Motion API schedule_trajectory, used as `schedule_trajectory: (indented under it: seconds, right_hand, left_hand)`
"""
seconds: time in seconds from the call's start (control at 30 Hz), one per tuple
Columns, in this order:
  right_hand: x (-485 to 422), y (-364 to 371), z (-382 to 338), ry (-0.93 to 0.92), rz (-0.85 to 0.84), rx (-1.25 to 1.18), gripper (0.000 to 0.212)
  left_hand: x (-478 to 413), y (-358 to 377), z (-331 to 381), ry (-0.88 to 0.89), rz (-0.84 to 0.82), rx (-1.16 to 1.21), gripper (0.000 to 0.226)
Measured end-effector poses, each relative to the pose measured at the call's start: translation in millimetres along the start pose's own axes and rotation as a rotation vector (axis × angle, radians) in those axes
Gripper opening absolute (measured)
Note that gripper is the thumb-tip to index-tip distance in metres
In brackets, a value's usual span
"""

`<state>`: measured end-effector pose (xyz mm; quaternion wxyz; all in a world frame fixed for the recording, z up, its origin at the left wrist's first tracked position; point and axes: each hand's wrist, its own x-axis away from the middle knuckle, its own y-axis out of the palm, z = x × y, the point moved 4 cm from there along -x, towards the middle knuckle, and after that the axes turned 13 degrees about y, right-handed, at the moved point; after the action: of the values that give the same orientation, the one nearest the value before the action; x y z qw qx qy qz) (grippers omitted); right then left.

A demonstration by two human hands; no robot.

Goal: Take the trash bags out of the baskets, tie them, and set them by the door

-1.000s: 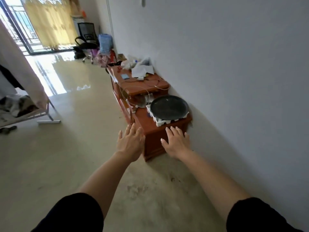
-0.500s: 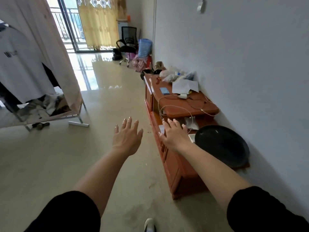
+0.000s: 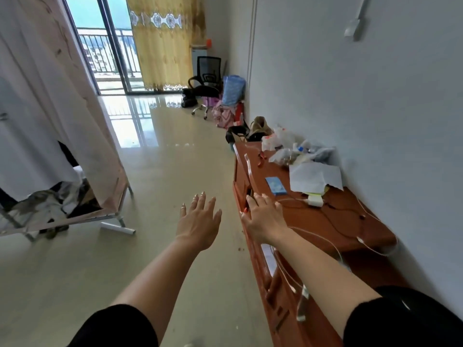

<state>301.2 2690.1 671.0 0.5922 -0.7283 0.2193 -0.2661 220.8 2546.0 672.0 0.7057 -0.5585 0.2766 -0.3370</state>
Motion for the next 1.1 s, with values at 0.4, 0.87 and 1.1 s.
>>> schedule_trajectory:
  seconds: [0.4, 0.87, 1.1]
  right_hand:
    - [-349, -32, -113, 0.090, 0.010, -0.003, 0.064]
    - [-764, -71, -140, 0.175, 0.032, 0.028, 0.065]
    - [-956, -109, -173, 0.147, 0.026, 0.080, 0.064]
  left_hand:
    - [-338, -56, -185, 0.084, 0.032, -0.064, 0.053]
    - [-748, -67, -289, 0.192, 0.001, -0.009, 0.053]
    - [-942, -88, -344, 0.195, -0.001, 0.019, 0.053]
